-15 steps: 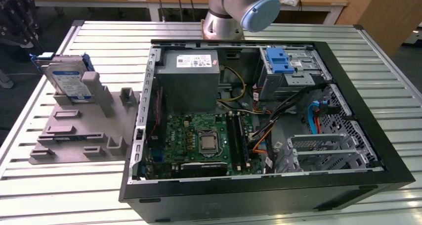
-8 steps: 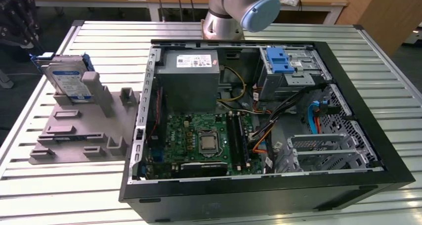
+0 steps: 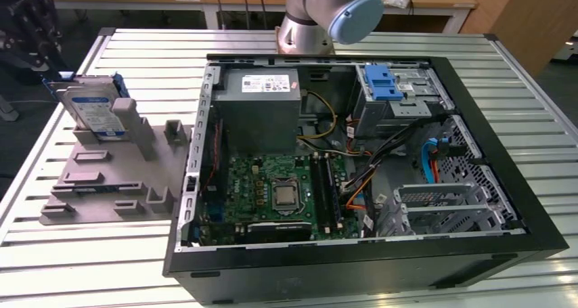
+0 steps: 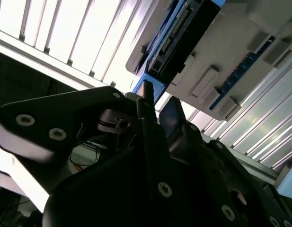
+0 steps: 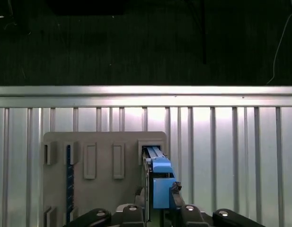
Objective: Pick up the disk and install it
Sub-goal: 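Pick up the disk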
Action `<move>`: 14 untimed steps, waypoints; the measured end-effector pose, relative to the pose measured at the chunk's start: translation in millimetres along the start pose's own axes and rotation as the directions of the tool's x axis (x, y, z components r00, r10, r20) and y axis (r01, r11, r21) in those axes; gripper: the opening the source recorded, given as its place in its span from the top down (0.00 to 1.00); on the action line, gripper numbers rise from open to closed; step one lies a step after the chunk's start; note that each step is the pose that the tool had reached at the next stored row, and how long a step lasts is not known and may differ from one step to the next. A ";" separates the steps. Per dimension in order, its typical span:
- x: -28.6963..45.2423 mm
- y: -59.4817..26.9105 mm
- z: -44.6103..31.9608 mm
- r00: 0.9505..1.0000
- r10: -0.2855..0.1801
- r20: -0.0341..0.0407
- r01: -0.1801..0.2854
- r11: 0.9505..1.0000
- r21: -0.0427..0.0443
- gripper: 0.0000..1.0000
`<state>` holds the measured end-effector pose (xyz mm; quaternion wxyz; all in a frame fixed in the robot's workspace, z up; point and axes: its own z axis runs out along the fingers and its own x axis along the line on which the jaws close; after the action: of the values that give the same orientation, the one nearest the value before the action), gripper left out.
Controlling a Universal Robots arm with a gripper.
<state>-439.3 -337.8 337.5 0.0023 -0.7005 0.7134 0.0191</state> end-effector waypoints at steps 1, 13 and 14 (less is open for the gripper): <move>0.0 0.0 0.5 1.000 0.000 0.000 0.000 1.000 0.000 0.65; 0.1 -0.4 19.1 1.000 0.000 0.000 0.000 1.000 0.000 0.47; 0.2 -0.4 20.9 1.000 0.000 0.000 0.000 1.000 0.000 0.47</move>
<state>-439.3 -337.4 316.6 0.0023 -0.7005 0.7134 0.0189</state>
